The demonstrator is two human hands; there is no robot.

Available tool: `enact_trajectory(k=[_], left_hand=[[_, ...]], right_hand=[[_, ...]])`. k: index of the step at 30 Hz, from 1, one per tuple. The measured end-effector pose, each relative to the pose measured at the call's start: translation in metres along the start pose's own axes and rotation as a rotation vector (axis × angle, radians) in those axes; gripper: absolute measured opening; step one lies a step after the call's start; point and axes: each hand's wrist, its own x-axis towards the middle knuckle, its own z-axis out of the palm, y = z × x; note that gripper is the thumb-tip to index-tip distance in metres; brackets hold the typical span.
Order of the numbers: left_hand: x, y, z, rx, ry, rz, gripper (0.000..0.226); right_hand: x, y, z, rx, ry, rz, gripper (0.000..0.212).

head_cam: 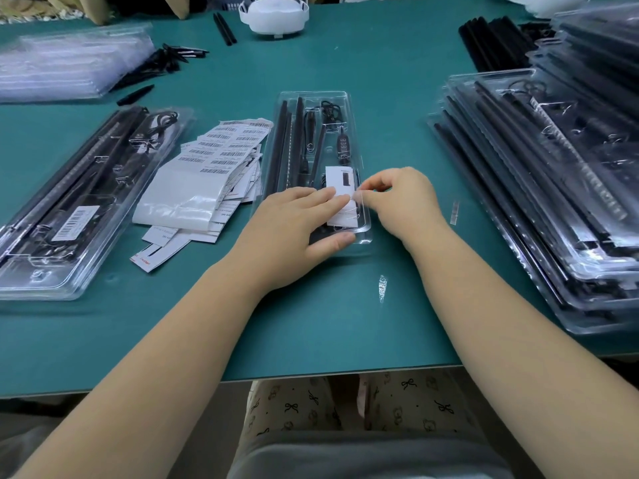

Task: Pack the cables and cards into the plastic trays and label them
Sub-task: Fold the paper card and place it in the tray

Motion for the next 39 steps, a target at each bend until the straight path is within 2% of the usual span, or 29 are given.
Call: enact_trajectory(k=[5, 7, 10, 13, 16, 19, 22, 24, 27, 29, 32, 35, 39], left_hand=[[0.0, -0.001, 0.0, 0.004, 0.003, 0.009, 0.053], [0.001, -0.002, 0.001, 0.014, 0.005, 0.012, 0.052], [0.001, -0.002, 0.002, 0.04, 0.0, 0.021, 0.052], [0.002, -0.002, 0.003, 0.051, -0.003, 0.019, 0.055], [0.001, -0.003, 0.003, 0.056, -0.003, 0.029, 0.06], [0.001, -0.006, 0.002, 0.068, -0.047, 0.055, 0.072], [0.003, -0.005, 0.0, 0.114, -0.021, 0.091, 0.062], [0.004, 0.0, 0.0, 0.183, 0.058, 0.136, 0.058], [0.005, 0.005, 0.003, 0.21, 0.212, 0.171, 0.055], [0.008, 0.009, 0.002, 0.164, 0.203, 0.134, 0.058], [0.01, 0.008, 0.001, 0.055, 0.204, 0.049, 0.068], [0.01, 0.002, 0.003, -0.017, 0.203, 0.042, 0.062], [0.009, -0.007, 0.0, -0.127, 0.158, 0.024, 0.063]], right_hand=[[0.001, -0.006, -0.003, 0.123, -0.033, 0.07, 0.018], [0.002, -0.005, -0.002, 0.07, -0.035, 0.038, 0.023], [0.002, -0.003, -0.004, -0.007, 0.002, 0.006, 0.054], [0.006, -0.002, -0.01, -0.113, -0.03, 0.061, 0.033], [0.006, -0.004, -0.012, -0.212, -0.15, 0.062, 0.045], [0.005, -0.003, -0.013, -0.246, -0.232, 0.043, 0.046], [0.004, -0.004, -0.016, -0.103, -0.307, 0.096, 0.044], [0.001, -0.007, -0.018, 0.045, -0.376, 0.173, 0.045], [-0.005, -0.012, -0.02, 0.19, -0.569, 0.245, 0.055], [-0.008, -0.013, -0.021, 0.302, -0.643, 0.246, 0.051], [-0.01, -0.013, -0.022, 0.518, -0.644, 0.297, 0.03], [-0.012, -0.015, -0.02, 0.474, -0.645, 0.319, 0.02], [-0.013, -0.019, -0.015, 0.449, -0.586, 0.34, 0.018]])
